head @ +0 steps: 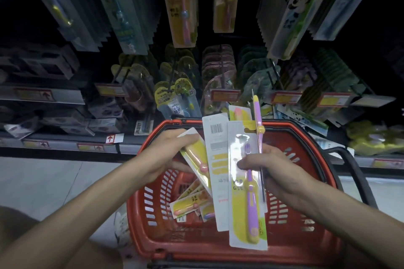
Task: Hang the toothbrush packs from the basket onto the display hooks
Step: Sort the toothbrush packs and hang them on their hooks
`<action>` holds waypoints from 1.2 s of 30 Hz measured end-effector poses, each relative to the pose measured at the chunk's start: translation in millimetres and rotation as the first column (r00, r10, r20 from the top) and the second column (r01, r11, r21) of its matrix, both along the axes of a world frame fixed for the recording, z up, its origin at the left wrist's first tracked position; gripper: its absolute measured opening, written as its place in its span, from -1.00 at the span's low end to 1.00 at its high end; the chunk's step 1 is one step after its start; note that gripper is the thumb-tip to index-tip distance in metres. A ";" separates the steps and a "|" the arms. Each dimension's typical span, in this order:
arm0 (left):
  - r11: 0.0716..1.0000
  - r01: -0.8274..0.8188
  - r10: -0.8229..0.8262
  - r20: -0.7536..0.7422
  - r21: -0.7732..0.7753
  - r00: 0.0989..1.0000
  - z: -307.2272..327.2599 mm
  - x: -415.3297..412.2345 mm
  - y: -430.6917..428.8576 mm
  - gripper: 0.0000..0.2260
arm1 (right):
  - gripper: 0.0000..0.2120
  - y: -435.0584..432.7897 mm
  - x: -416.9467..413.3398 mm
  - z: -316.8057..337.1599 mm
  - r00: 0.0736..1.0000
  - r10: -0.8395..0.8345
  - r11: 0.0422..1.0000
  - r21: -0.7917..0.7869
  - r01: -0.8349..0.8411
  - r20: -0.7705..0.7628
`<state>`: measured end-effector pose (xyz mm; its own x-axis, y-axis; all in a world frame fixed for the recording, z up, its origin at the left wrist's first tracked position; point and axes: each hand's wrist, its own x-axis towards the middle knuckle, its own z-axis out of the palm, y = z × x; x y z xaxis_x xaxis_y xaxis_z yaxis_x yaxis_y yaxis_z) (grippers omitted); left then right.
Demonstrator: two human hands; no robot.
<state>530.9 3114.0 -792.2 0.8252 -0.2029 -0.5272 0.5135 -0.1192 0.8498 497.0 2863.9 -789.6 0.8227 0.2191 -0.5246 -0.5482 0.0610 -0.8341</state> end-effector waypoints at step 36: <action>0.898 0.121 -0.272 -0.315 -0.423 0.909 -3.3 -21.9 -10.7 -0.60 | -0.81 -3.8 -7.3 -14.7 -0.514 0.742 0.660 -0.605 0.446 0.431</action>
<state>509.0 3103.3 -795.5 0.5160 -0.5890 -0.6220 0.7906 0.0480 0.6105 489.6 2860.1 -804.3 0.0593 0.8171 0.5734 0.9201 -0.2676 0.2861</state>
